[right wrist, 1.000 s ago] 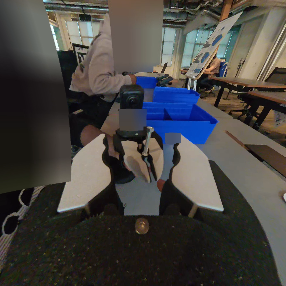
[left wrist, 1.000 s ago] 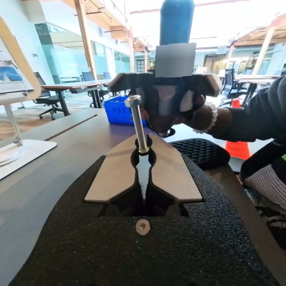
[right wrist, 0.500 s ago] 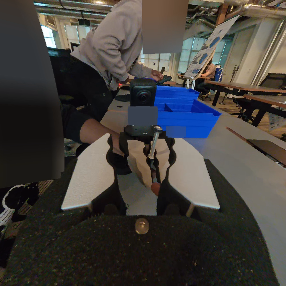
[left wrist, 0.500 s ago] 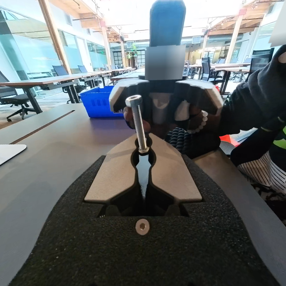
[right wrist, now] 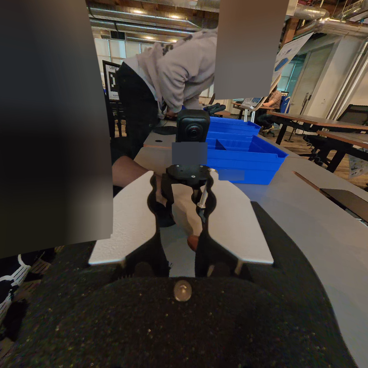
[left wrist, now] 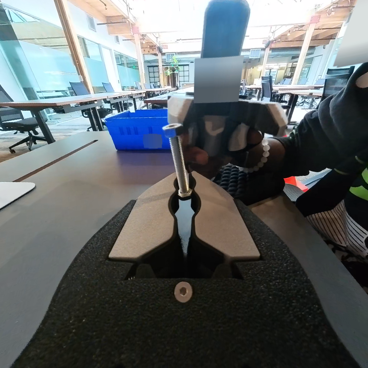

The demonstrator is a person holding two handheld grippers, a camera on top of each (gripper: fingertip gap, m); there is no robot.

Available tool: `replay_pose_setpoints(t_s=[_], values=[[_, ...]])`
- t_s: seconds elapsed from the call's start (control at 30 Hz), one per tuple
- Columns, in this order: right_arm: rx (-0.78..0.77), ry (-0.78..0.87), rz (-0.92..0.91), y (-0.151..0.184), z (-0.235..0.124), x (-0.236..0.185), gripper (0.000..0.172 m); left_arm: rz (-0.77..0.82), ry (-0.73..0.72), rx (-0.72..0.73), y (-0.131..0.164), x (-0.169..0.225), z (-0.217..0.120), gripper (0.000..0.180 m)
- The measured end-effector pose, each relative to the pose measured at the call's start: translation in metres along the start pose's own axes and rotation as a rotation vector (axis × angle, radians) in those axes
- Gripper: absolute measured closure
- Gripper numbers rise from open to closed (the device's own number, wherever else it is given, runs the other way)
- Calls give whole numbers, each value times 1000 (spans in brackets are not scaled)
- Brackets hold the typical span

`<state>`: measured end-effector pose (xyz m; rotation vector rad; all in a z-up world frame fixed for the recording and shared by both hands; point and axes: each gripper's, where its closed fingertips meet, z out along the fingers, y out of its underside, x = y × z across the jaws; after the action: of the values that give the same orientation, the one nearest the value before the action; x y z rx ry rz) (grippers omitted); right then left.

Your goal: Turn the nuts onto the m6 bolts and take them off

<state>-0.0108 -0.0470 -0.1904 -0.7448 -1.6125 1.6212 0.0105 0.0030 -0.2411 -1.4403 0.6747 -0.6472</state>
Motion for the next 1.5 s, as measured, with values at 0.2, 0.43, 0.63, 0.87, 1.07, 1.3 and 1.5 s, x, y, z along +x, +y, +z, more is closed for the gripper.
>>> replay_pose_setpoints(t_s=[0.2, 0.43, 0.63, 0.87, 1.07, 1.3, 1.5], values=[[-7, 29, 13, 2, 2, 5, 103, 5, 10, -12, 2, 3, 2, 174], [0, 12, -43, -1, -1, 0, 127, 2, -2, -6, 1, 0, 1, 174], [-20, 31, -31, 4, 2, 4, 107, 7, 12, -12, 2, 3, 2, 174], [7, -5, -64, -1, -4, -3, 150, 2, 9, -7, 1, 2, 1, 174], [-44, 43, -47, 8, 2, 6, 113, 5, 25, -16, 2, 5, 3, 174], [-15, 28, -62, 3, -3, 4, 145, 4, 15, -8, 0, 3, 2, 174], [-40, 42, -56, 8, 1, 5, 122, 5, 28, -19, 3, 6, 4, 174]])
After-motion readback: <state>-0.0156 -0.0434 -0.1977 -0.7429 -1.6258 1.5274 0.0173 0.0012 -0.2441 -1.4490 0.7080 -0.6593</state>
